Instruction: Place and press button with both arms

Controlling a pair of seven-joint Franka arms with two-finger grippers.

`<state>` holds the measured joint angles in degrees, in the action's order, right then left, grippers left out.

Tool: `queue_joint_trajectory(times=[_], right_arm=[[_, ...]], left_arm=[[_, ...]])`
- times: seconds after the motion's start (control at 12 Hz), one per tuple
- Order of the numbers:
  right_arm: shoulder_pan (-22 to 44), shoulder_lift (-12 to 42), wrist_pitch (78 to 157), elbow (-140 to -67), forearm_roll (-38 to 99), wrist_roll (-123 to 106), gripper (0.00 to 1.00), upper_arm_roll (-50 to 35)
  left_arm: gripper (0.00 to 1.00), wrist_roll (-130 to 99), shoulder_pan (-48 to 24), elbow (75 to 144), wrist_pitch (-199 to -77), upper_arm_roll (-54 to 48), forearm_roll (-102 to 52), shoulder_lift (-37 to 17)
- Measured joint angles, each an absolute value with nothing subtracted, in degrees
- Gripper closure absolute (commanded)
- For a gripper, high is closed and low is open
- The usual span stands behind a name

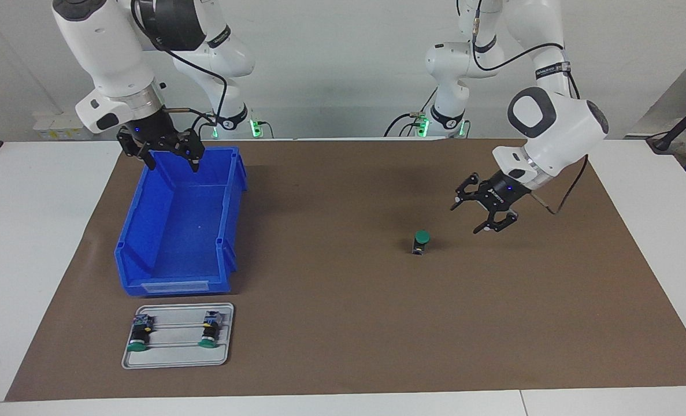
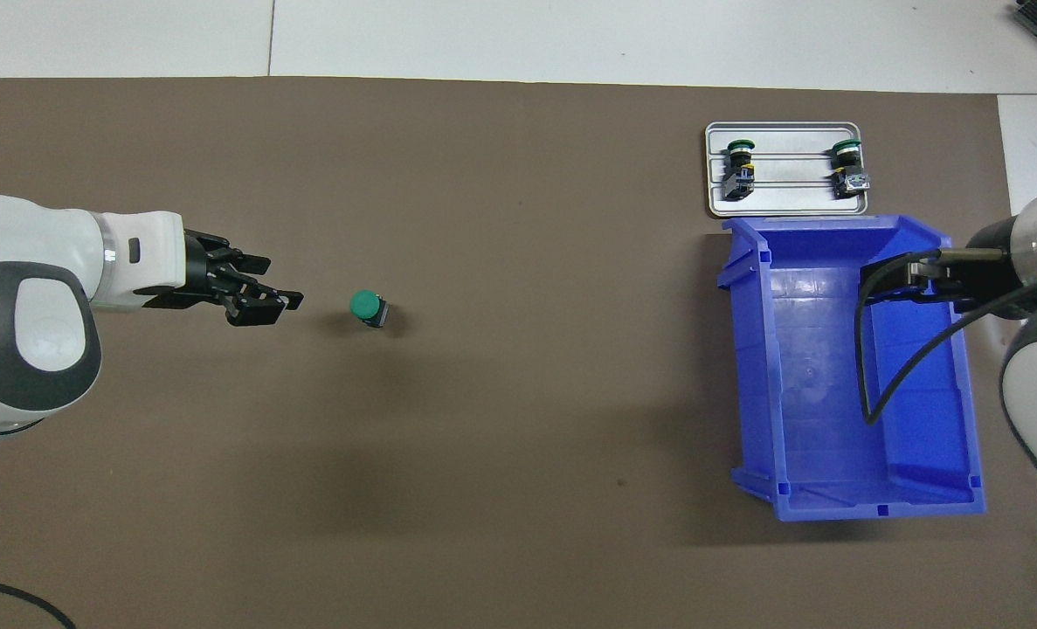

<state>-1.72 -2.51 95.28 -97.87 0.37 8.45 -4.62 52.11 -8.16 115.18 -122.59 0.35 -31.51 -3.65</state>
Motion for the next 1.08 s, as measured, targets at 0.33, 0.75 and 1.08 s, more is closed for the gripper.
queue_joint_trajectory(times=[0.33,0.75,1.08], right_arm=[[-1.7,-2.5,95.3,-97.9,0.4,8.5,0.01,-4.6],[-1.7,-2.5,95.3,-98.0,0.4,8.5,0.01,-4.6],[-1.7,-2.6,95.3,-98.4,0.4,8.5,0.01,-4.6]], left_arm=[[1.0,31.8,-15.0,112.0,-124.6,0.1,-14.7,-4.8],[1.0,24.0,-19.1,111.6,-125.7,0.1,-9.0,-6.5],[1.0,19.4,-22.1,111.7,-128.9,0.1,-4.8,-11.2]])
